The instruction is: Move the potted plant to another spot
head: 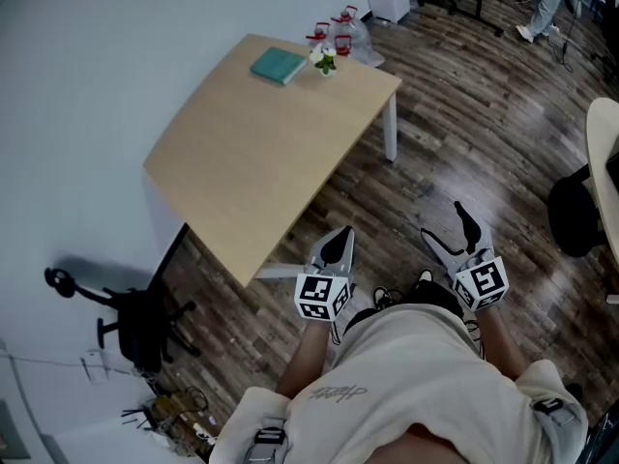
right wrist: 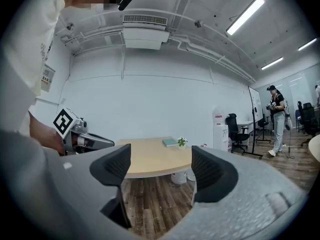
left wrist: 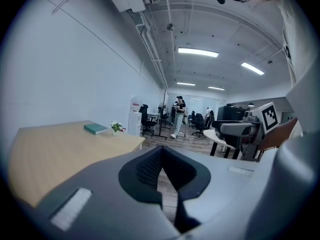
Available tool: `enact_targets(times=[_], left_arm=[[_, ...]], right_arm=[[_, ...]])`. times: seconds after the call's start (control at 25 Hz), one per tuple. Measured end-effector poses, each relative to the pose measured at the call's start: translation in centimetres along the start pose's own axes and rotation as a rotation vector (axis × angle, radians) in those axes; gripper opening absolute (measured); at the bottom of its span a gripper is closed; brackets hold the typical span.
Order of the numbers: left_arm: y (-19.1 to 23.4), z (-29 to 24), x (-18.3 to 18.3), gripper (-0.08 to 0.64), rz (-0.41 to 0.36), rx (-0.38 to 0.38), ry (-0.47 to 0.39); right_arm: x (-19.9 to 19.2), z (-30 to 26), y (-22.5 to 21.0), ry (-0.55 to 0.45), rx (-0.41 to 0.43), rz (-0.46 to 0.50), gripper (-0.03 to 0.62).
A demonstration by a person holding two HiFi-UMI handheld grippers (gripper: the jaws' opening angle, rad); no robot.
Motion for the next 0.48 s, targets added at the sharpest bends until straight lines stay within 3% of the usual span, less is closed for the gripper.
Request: enact_targets(times=[0.48], left_arm=[[-4.8, -7.4, 1.9, 0.018, -0.046, -0.045, 0.029]], right_arm=[[-0.8, 1.7, -7.6, 0.006, -0.018, -0.036, 0.374]])
Point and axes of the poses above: the fingertips, and each gripper's own axes: z backward along the fingers, y to its left, x out of its top, the point moved 3 cm from there along z, backward along the fingers, and after that the axes turned 1 degree about -x, right-handed, at the moved point
